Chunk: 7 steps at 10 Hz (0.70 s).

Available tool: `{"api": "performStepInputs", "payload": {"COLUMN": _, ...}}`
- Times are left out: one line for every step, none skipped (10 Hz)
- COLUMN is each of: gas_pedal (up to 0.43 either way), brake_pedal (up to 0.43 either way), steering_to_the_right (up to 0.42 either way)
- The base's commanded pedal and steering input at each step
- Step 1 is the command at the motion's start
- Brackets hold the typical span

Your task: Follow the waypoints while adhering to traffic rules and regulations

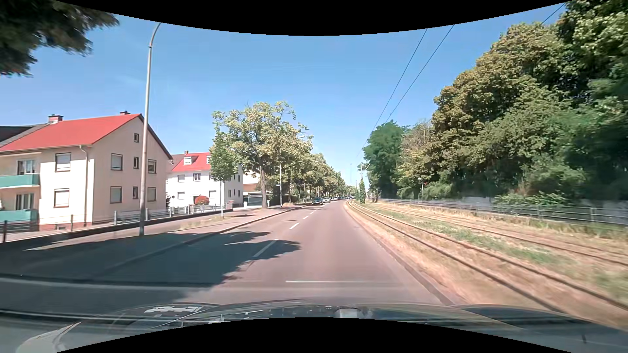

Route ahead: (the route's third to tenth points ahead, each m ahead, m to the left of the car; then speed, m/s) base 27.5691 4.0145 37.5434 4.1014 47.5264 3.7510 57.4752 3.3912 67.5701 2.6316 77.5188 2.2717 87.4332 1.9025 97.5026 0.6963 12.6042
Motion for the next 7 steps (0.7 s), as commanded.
{"api": "performStepInputs", "payload": {"gas_pedal": 0.059, "brake_pedal": 0.000, "steering_to_the_right": 0.006}}
{"api": "performStepInputs", "payload": {"gas_pedal": 0.059, "brake_pedal": 0.000, "steering_to_the_right": 0.006}}
{"api": "performStepInputs", "payload": {"gas_pedal": 0.059, "brake_pedal": 0.000, "steering_to_the_right": 0.006}}
{"api": "performStepInputs", "payload": {"gas_pedal": 0.059, "brake_pedal": 0.000, "steering_to_the_right": 0.006}}
{"api": "performStepInputs", "payload": {"gas_pedal": 0.059, "brake_pedal": 0.000, "steering_to_the_right": 0.006}}
{"api": "performStepInputs", "payload": {"gas_pedal": 0.059, "brake_pedal": 0.000, "steering_to_the_right": 0.007}}
{"api": "performStepInputs", "payload": {"gas_pedal": 0.067, "brake_pedal": 0.000, "steering_to_the_right": 0.007}}
